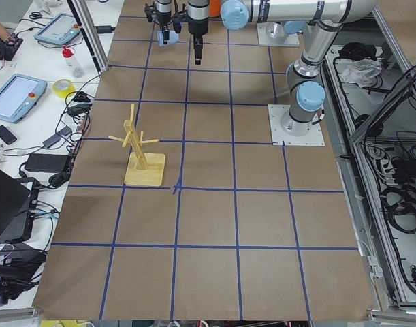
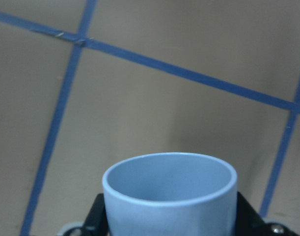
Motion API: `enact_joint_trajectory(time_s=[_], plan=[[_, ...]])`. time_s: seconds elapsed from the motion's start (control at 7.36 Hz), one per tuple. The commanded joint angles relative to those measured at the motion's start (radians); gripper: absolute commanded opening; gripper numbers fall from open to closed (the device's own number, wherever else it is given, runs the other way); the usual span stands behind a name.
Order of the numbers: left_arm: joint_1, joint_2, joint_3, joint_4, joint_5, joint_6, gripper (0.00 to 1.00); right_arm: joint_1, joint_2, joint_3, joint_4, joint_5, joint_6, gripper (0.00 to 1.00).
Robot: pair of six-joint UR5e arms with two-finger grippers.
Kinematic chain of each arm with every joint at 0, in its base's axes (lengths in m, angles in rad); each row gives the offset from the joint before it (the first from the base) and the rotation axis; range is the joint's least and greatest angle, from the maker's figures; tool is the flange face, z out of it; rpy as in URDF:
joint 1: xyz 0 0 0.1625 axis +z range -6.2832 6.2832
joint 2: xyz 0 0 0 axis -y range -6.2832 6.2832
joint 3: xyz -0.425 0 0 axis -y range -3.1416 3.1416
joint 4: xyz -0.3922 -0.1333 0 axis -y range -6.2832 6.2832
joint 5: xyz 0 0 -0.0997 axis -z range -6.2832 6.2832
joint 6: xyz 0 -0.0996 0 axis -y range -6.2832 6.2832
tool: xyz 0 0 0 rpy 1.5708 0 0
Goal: Flip cup
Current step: 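Lift the cup with the right gripper and carry it toward the table center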
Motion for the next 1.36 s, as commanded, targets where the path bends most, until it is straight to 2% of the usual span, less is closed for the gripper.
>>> enact_joint_trajectory(time_s=[0.0,0.27,0.54,0.95,1.09,1.22], plan=[[0.004,0.001,0.0,0.002,0.0,0.001,1.0,0.165,0.005,0.0,-0.046,-0.002,-0.004,0.0],[0.013,-0.004,0.008,0.003,0.003,0.007,1.0,0.191,0.031,0.002,-0.071,0.007,-0.169,0.0],[0.073,0.002,0.017,-0.003,0.001,0.013,1.0,0.245,0.062,0.006,-0.102,0.053,-0.31,0.01],[0.081,0.01,0.008,-0.009,0.001,0.013,1.0,0.245,0.084,0.006,-0.119,0.062,-0.699,0.0],[0.081,0.011,0.008,-0.009,0.001,0.013,1.0,0.228,0.081,0.008,-0.124,0.075,-0.899,0.0],[0.083,0.011,0.008,-0.009,0.001,0.012,1.0,0.21,0.081,0.008,-0.122,0.094,-0.988,0.0]])
